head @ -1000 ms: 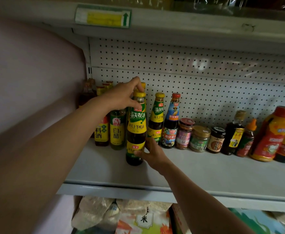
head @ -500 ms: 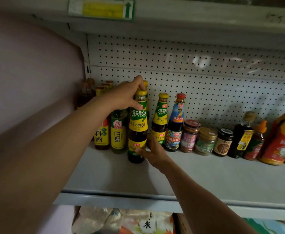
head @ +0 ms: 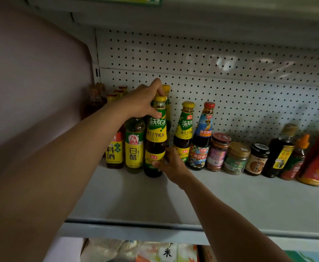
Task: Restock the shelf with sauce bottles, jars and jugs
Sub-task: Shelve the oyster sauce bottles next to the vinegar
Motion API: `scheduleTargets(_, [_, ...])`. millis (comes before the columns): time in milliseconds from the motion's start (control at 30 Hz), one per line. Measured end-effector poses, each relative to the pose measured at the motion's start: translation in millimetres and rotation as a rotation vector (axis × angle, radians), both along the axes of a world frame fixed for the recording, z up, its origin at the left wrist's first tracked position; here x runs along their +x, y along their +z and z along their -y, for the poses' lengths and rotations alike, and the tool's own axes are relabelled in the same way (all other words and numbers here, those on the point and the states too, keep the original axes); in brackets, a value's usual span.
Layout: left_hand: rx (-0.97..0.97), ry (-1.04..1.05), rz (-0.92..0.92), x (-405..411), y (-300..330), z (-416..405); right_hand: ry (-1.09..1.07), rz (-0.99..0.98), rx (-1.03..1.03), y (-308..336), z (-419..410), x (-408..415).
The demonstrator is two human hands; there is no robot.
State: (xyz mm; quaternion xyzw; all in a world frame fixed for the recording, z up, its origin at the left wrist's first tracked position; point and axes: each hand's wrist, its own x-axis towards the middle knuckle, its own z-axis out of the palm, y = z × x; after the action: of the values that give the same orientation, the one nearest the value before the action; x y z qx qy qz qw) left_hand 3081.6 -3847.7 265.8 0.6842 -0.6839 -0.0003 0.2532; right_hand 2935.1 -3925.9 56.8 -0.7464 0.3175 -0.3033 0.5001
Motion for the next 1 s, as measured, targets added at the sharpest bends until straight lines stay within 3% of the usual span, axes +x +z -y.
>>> scheduleTargets(300, [0.001, -0.024, -0.014, -0.9, 0.8, -3.5, 0.116, 0.149, 0.113, 6.6, -4.7, -3.3])
scheduleTargets(800, [-0.011, -0.032, -0.045, -1.2, -1.3, -5.8, 0.124, 0.404, 0.301, 47.7, 3.3, 24.2])
scheduleTargets(1000, [-0.014, -0.032, -0.068, -1.3, -3.9, -6.8, 0.162, 0.427, 0.388, 47.5, 9.7, 34.9])
